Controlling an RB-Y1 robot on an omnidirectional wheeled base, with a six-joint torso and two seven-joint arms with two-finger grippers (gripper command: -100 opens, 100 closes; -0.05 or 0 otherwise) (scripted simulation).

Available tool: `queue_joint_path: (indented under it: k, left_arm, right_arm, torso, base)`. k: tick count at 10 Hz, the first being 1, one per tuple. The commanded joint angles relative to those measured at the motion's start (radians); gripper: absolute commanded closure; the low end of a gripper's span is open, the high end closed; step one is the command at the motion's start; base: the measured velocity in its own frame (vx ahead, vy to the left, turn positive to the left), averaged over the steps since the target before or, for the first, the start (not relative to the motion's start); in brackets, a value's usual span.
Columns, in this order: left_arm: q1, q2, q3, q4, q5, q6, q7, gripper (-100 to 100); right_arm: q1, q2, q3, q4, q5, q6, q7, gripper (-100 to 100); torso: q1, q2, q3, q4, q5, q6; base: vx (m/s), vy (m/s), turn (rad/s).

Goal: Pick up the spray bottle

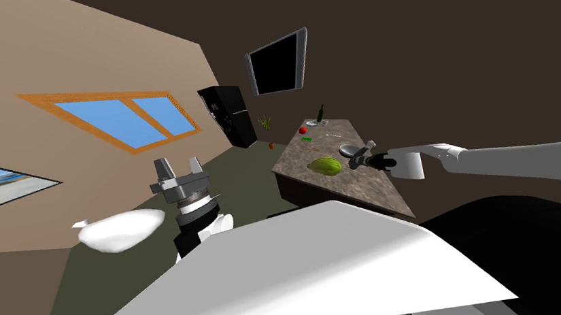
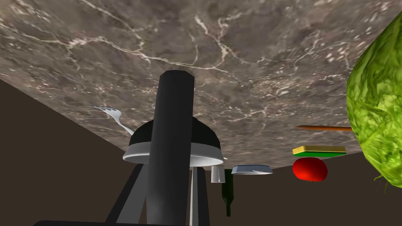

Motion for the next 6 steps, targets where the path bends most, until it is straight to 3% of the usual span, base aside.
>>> queue_joint_path:
  k: [1, 2, 3, 5, 6]
  left_arm:
    - [0.0, 0.0, 0.0, 0.0, 0.0, 0.0, 0.0, 0]
    - [0.0, 0.0, 0.0, 0.0, 0.0, 0.0, 0.0, 0]
    - [0.0, 0.0, 0.0, 0.0, 0.0, 0.0, 0.0, 0]
    - [0.0, 0.0, 0.0, 0.0, 0.0, 0.0, 0.0, 0]
    - [0.0, 0.0, 0.0, 0.0, 0.0, 0.0, 0.0, 0]
  right_arm:
    - [0.0, 0.0, 0.0, 0.0, 0.0, 0.0, 0.0, 100]
    - [0.0, 0.0, 0.0, 0.0, 0.0, 0.0, 0.0, 0]
    - [0.009, -0.031, -0.009, -0.023, -0.005, 0.004, -0.021, 100]
    - [0.006, -0.033, -0.008, -0.024, -0.007, 0.003, -0.017, 100]
    - [0.008, -0.035, -0.009, -0.026, -0.007, 0.003, -0.021, 0]
  torso:
    - [0.0, 0.0, 0.0, 0.0, 0.0, 0.0]
    - [0.0, 0.0, 0.0, 0.0, 0.0, 0.0]
    - [0.0, 0.0, 0.0, 0.0, 0.0, 0.0]
    - [0.002, 0.004, 0.002, 0.001, 0.001, 0.001]
    - [0.001, 0.003, 0.002, 0.001, 0.001, 0.001]
  base:
    - [0.0, 0.0, 0.0]
    - [0.0, 0.0, 0.0]
    - [-0.032, 0.012, -0.061]
    - [-0.037, 0.01, -0.041]
    - [0.0, 0.0, 0.0]
